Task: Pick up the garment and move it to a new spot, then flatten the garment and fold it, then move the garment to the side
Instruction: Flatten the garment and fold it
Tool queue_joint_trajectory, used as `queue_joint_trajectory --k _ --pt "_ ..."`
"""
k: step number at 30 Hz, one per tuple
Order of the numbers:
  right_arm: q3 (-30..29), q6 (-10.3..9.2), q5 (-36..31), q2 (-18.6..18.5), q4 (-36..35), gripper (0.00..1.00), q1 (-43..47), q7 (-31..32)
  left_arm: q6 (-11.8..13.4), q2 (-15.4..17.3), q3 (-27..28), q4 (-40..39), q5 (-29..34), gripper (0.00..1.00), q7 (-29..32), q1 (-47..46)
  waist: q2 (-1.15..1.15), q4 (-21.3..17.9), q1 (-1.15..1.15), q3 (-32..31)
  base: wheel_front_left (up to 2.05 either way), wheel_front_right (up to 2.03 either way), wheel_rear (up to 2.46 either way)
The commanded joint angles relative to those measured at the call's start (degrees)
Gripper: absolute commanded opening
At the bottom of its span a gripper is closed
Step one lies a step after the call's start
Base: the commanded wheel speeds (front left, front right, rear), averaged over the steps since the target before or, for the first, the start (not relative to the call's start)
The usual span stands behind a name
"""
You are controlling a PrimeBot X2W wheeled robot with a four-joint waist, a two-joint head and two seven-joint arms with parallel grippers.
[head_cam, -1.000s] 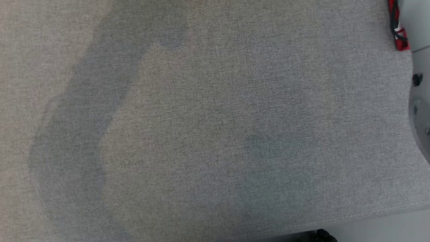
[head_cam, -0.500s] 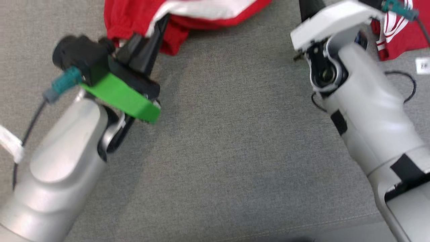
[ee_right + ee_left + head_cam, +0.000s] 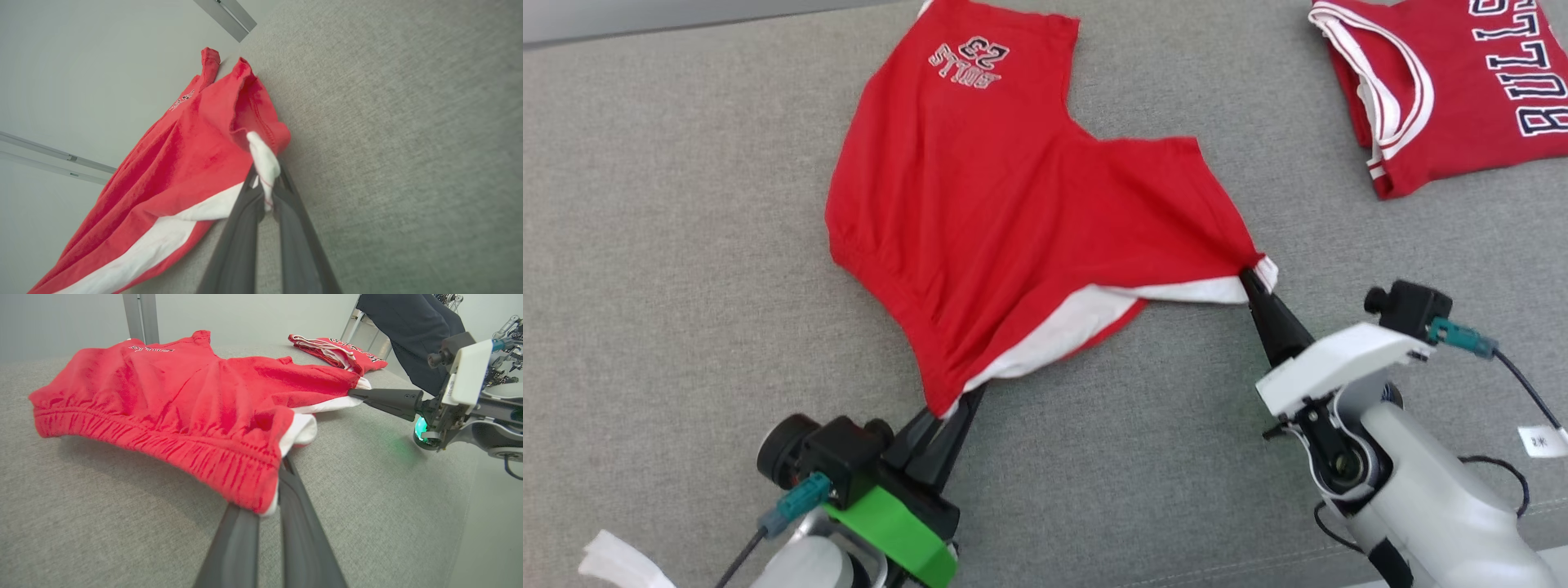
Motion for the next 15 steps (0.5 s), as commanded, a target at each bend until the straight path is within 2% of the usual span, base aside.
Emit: queue_joint_trajectory --k 1,9,15 --pt "-0.4 0.01 0.5 -0.8 -1.7 0.00 2.7 0.3 -0.1 0.6 0.1 -0.7 1.1 0.00 -0.2 2.3 0.00 -0.4 0.00 -3.2 0.00 0.00 0.00" --pt "-7.2 0.01 -0.3 -3.4 -13.1 0.00 15.1 1.7 -0.1 2.8 0.6 -5.2 2.9 0.00 -0.1 9.2 0.00 0.2 0.00 -6.0 0.00 0.00 0.00" --pt "-14.9 0.01 -2.7 -1.3 -17.0 0.00 19.7 4.3 -0.1 2.6 0.8 -5.9 3.7 0.00 -0.1 10.6 0.00 1.1 0.00 -6.1 0.00 0.00 0.00"
